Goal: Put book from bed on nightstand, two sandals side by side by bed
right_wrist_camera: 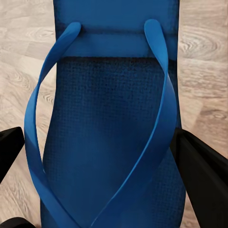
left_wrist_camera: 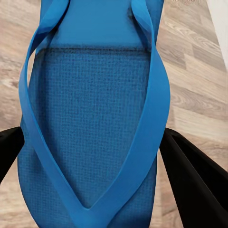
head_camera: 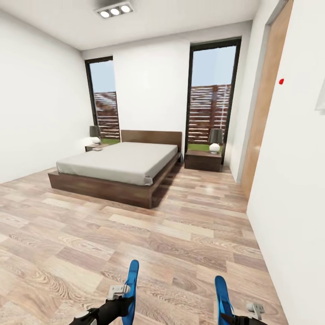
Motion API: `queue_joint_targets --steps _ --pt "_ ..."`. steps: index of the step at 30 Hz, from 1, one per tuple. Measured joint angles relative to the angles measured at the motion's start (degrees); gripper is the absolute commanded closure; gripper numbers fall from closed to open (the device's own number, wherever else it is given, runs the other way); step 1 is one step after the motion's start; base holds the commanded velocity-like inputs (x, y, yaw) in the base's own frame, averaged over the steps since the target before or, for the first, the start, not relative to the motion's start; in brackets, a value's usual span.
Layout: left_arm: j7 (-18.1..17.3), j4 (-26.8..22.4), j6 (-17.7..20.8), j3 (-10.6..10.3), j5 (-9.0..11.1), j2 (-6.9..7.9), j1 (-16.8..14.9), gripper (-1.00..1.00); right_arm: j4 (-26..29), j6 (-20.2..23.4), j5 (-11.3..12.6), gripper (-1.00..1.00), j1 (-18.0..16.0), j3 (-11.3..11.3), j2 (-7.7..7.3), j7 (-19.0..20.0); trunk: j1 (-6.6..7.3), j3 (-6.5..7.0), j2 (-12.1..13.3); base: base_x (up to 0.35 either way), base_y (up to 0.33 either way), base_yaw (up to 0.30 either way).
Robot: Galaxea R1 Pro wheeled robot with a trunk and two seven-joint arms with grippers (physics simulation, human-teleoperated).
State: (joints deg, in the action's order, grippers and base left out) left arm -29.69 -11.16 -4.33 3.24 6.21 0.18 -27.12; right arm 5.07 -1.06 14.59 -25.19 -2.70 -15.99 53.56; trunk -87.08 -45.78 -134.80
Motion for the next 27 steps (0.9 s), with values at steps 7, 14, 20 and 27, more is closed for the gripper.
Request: queue_joint_targets --steps 7,14,20,27 --pt "0.0 0.0 0.0 0.0 0.0 0.00 0.0 1.00 0.0 0.0 0.0 1.00 0.0 0.0 0.00 0.0 1.54 1.26 2.8 0.000 0.000 0.000" --pt "0.0 0.0 0.0 0.0 0.0 0.00 0.0 1.00 0.0 0.0 0.0 1.00 0.0 0.0 0.00 0.0 3.08 2.51 5.6 0.000 0.000 0.000" --pt "0.0 0.0 0.0 0.0 0.0 -0.01 0.0 1.00 0.0 0.0 0.0 1.00 0.0 0.0 0.00 0.0 4.39 3.59 8.0 0.000 0.000 0.000" --pt "-0.1 0.0 -0.1 0.0 0.0 0.00 0.0 1.00 0.0 0.0 0.0 1.00 0.0 0.1 0.00 -0.1 5.06 4.12 9.2 0.000 0.000 0.000"
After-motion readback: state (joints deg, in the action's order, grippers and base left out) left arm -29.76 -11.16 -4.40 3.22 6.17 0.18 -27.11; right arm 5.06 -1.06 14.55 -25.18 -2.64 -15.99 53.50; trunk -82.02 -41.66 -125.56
